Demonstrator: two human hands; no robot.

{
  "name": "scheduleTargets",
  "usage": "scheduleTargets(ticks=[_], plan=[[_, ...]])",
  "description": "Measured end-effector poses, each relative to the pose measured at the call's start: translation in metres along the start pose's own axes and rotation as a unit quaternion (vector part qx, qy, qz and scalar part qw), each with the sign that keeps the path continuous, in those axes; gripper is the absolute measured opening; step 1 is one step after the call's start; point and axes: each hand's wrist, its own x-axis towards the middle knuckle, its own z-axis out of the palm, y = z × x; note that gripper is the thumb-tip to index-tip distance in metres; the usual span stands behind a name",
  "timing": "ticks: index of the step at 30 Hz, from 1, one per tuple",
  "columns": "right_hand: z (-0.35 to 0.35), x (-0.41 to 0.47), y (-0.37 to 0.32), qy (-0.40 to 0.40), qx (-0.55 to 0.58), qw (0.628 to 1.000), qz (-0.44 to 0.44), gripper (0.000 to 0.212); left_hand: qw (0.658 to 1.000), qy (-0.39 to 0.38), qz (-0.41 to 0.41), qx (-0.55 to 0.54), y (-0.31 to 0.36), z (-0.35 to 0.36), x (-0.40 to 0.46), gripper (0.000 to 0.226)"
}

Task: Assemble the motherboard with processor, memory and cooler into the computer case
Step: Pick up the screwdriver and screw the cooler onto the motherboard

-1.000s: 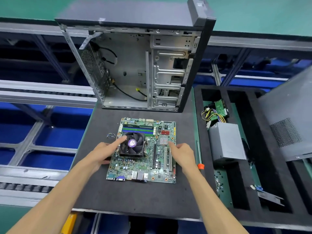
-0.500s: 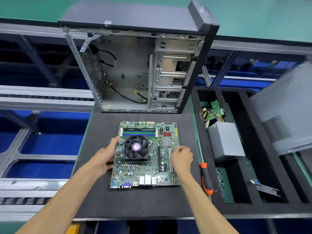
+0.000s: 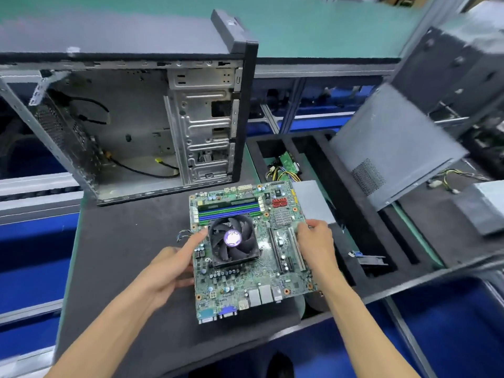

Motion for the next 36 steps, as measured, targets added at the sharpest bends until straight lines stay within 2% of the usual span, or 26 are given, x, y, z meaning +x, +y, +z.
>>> scheduleTargets(ticks=[3, 8, 13, 18, 23, 29, 36], plan=[[-0.049, 0.005, 0.020, 0.023, -0.010, 1.000, -0.004, 0.031, 0.999, -0.039, 0.005, 0.011, 0.004, 0.042, -0.005, 0.064], [-0.132, 0.010, 0.063, 0.060, -0.014, 0.998, 0.011, 0.037, 0.993, -0.116, -0.003, 0.032, -0.002, 0.125, -0.014, 0.065], [-0.207, 0.023, 0.113, 0.070, -0.010, 0.997, 0.030, 0.040, 0.994, -0.103, -0.018, 0.037, -0.019, 0.217, -0.018, 0.088], [-0.262, 0.056, 0.162, 0.066, -0.008, 0.997, 0.041, 0.037, 0.990, -0.132, -0.030, 0.033, -0.034, 0.299, -0.017, 0.066], [-0.286, 0.092, 0.198, 0.053, -0.004, 0.997, 0.056, 0.040, 0.994, -0.097, -0.055, 0.014, -0.047, 0.350, 0.000, 0.081], [-0.284, 0.131, 0.217, 0.045, -0.014, 0.997, 0.067, 0.042, 0.995, -0.046, -0.091, 0.009, -0.049, 0.379, 0.033, 0.095], [-0.274, 0.171, 0.232, 0.028, -0.055, 0.996, 0.065, 0.014, 0.995, 0.008, -0.093, 0.031, -0.038, 0.393, 0.070, 0.096]])
